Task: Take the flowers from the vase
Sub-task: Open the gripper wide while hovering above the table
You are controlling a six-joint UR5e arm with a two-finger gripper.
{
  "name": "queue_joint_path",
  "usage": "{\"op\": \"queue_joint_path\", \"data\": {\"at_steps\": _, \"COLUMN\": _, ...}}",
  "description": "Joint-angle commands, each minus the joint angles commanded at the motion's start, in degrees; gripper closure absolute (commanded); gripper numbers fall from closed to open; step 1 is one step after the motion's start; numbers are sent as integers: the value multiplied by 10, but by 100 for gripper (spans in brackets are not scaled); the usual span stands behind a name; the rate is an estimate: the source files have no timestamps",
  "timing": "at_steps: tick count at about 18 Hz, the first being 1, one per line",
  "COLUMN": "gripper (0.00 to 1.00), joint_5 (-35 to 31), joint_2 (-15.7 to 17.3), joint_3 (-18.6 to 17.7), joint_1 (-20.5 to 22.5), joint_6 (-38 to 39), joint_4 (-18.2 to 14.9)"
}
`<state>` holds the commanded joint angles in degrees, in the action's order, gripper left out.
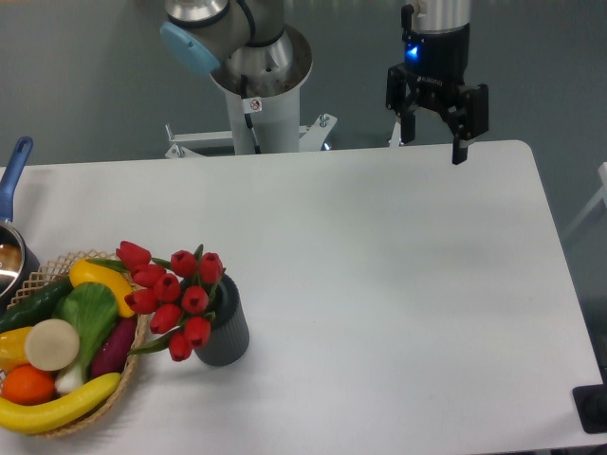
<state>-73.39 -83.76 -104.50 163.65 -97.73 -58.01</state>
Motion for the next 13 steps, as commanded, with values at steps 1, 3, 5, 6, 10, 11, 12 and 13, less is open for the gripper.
{"op": "queue_joint_path", "data": {"at_steps": 1, "gripper": 0, "joint_5": 0, "joint_2": -1, "joint_3": -2, "joint_1": 0, "joint_6": 0, "joint_4": 3}}
{"op": "queue_joint_path", "data": {"at_steps": 3, "gripper": 0, "joint_5": 3, "joint_2": 0, "joint_3": -3, "joint_1": -1, "joint_6": 1, "joint_4": 1}}
{"op": "queue_joint_path", "data": {"at_steps": 5, "gripper": 0, "joint_5": 3, "joint_2": 1, "joint_3": -5, "joint_1": -3, "joint_6": 7, "joint_4": -2}}
{"op": "queue_joint_path", "data": {"at_steps": 6, "gripper": 0, "joint_5": 8, "joint_2": 3, "joint_3": -10, "joint_1": -3, "joint_6": 21, "joint_4": 0}}
{"op": "queue_joint_path", "data": {"at_steps": 10, "gripper": 0, "joint_5": 80, "joint_2": 2, "joint_3": -11, "joint_1": -1, "joint_6": 148, "joint_4": 4}}
{"op": "queue_joint_path", "data": {"at_steps": 11, "gripper": 0, "joint_5": 82, "joint_2": 2, "joint_3": -12, "joint_1": -2, "joint_6": 169, "joint_4": 4}}
{"op": "queue_joint_path", "data": {"at_steps": 12, "gripper": 0, "joint_5": 83, "joint_2": 2, "joint_3": -12, "joint_1": -4, "joint_6": 179, "joint_4": 4}}
{"op": "queue_joint_path", "data": {"at_steps": 13, "gripper": 0, "joint_5": 85, "joint_2": 3, "joint_3": -12, "joint_1": -5, "joint_6": 186, "joint_4": 4}}
